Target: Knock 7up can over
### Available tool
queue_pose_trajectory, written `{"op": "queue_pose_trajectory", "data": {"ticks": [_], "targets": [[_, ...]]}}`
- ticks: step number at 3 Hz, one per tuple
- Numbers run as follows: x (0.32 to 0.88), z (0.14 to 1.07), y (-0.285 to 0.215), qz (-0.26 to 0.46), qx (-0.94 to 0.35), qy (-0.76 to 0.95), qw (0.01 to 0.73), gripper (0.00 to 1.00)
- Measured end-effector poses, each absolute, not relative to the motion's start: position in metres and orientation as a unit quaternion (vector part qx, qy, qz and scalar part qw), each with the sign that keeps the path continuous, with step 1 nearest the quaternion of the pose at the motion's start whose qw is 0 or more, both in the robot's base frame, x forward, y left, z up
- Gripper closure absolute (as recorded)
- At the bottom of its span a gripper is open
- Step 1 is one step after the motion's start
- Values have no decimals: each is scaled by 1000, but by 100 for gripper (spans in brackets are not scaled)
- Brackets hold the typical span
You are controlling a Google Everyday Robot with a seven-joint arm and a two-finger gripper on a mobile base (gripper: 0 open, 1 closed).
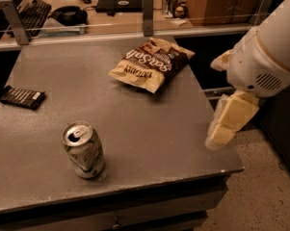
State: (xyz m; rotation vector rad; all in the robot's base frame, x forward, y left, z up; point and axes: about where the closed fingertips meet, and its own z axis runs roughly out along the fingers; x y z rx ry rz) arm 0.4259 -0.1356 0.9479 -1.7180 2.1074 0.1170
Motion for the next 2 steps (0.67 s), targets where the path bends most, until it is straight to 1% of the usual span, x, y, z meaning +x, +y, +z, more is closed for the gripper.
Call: {"op": "queue_pose_trajectory", "data": {"ticks": [2], "targets": [[401, 916, -26, 176, -615, 724, 260, 0]]}}
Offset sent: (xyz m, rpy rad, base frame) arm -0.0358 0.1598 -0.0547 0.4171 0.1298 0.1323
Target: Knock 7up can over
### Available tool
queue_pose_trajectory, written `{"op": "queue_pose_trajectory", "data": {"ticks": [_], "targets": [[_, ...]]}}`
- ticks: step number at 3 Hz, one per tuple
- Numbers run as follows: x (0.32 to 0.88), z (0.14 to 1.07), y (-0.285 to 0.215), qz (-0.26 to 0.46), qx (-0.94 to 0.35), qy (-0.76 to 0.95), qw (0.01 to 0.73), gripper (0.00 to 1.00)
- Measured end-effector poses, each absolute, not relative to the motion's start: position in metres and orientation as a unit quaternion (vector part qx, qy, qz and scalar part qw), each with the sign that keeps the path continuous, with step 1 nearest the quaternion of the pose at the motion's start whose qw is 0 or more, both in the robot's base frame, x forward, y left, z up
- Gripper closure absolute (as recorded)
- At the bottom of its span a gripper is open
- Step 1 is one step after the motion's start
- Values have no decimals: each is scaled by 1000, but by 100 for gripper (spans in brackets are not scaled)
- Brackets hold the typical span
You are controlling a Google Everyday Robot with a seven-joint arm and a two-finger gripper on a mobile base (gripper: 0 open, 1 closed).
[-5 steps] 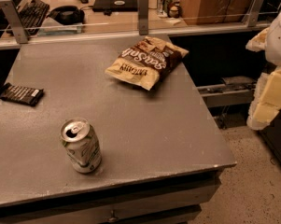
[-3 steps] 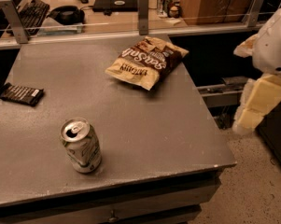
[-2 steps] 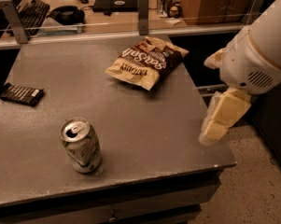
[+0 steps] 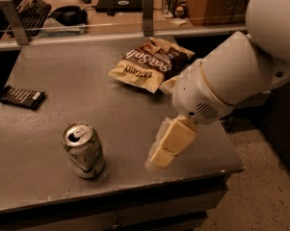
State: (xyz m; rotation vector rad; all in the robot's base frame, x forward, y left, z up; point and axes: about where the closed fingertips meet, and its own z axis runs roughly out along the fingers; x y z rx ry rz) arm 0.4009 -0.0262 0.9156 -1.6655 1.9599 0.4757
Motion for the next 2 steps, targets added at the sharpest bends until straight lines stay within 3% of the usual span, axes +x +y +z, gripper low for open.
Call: {"op": "queue_pose_trajectory", "data": {"ticks": [2], "targets": [[398, 910, -13, 186, -615, 718, 267, 0]]}}
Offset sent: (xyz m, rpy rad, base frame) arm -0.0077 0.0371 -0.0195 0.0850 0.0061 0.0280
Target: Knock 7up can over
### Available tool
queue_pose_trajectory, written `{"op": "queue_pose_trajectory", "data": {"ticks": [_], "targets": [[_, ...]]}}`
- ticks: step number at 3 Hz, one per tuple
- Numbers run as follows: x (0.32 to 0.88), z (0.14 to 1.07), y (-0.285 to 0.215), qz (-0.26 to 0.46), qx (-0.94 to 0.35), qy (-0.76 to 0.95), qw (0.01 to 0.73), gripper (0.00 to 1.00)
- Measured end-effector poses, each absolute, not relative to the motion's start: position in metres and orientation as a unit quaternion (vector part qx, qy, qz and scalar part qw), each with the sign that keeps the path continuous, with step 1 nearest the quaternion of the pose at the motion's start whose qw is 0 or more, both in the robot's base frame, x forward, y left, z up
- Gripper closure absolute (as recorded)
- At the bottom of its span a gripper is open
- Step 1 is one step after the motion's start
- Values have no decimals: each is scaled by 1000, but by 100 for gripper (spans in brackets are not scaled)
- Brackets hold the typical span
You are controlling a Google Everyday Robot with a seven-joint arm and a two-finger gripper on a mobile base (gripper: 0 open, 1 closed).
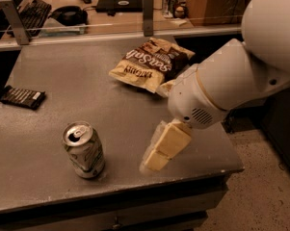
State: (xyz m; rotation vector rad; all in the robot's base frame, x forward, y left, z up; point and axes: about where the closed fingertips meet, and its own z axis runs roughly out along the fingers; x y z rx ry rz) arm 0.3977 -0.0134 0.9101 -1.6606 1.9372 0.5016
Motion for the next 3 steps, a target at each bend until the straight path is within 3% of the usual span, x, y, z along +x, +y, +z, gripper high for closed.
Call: {"op": "queue_pose_trajectory", "data": {"ticks": [3], "targets": [[388, 870, 82, 258, -602, 679, 331, 0]]}}
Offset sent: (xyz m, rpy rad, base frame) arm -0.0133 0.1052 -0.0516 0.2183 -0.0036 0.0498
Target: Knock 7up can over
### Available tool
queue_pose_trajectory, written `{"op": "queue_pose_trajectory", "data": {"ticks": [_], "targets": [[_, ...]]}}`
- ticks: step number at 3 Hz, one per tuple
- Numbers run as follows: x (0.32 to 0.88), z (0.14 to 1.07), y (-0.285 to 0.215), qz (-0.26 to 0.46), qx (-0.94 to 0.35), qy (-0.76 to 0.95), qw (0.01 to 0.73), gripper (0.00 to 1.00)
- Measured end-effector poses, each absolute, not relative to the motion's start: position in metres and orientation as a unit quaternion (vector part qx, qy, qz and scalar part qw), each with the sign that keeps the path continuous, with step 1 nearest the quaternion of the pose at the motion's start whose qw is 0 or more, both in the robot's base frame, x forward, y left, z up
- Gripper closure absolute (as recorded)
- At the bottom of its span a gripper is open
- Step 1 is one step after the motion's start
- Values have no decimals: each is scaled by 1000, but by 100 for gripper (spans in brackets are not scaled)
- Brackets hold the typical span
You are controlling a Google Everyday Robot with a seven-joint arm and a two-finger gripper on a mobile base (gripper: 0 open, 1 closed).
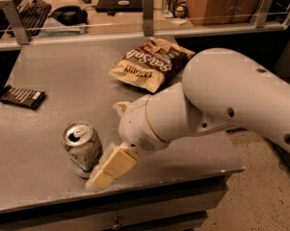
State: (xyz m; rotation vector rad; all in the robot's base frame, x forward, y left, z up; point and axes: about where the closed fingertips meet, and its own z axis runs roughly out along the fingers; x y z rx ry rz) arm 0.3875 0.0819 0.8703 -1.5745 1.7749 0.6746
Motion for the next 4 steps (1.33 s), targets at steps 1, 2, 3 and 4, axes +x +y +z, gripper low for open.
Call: {"op": "queue_pose_trajectory", "data": {"ticks": [1, 2, 3, 4], "targets": [[398, 863, 105, 273, -589, 669, 363, 0], [421, 866, 117, 280, -572, 663, 394, 0], [457, 883, 130, 277, -561, 657, 421, 0], [497, 902, 139, 268, -558, 651, 438, 0]]}}
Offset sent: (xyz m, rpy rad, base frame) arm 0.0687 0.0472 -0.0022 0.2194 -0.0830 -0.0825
